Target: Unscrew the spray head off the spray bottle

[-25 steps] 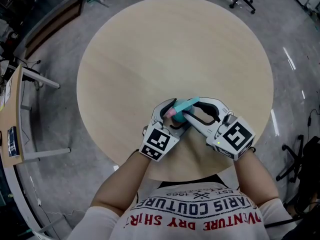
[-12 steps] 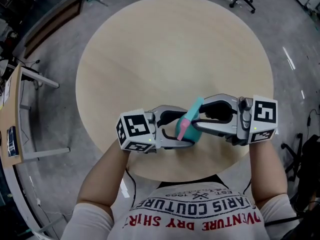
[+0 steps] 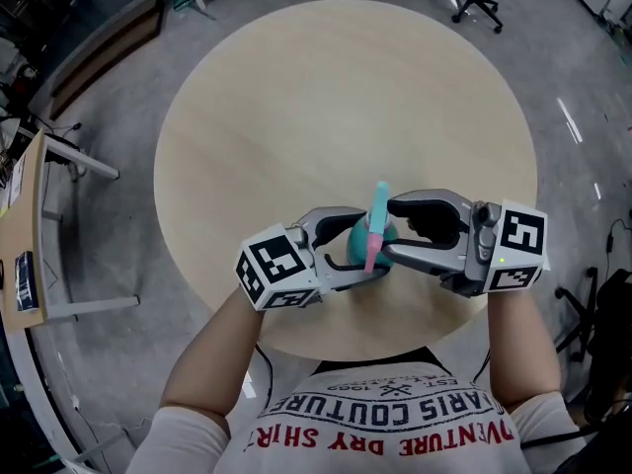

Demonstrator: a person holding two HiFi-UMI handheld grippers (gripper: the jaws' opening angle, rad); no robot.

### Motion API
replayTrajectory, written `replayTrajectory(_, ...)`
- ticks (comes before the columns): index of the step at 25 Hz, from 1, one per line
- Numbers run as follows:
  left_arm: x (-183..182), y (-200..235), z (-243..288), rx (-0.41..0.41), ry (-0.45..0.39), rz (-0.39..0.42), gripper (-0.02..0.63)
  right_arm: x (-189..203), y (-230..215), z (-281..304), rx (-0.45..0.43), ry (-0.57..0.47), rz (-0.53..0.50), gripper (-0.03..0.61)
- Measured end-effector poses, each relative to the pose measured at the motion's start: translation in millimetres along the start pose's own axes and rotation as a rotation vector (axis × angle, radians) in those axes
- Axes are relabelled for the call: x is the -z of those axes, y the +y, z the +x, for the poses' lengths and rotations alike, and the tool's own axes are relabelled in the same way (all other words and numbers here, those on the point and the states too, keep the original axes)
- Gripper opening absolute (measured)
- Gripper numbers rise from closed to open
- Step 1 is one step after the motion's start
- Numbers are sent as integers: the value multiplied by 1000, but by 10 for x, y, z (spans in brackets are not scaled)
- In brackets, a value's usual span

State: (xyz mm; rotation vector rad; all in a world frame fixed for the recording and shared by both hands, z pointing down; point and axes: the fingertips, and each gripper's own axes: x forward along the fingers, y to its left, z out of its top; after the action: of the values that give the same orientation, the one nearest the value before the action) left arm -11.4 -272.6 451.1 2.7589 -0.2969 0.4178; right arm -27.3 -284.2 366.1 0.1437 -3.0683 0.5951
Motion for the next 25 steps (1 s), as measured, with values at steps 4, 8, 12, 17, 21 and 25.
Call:
replayTrajectory(4,-98,259,-6,-253,-58,-30,356,-16,-199,0,218,-19,-84,208)
replayTrajectory(8,-138,268,28,-412,-53,-2,357,-46,-185,32,279,-31,-141,190)
replayTrajectory(12,-114,256,78,-503,-21,3,357,-59,-160,32,290,-31,-172,183)
replayTrajectory(17,-138,207,43,-544,-3,5,357,-108,-109,28,340,-27,-225,153)
replayTrajectory(21,-219,168,29,-443,-41,-36,357,-212,-89,39,307,-46,-214,140)
replayTrajectory(25,-210,-80,-7,-260,-31,25,356,-205,104,-42,204,-37,-188,130)
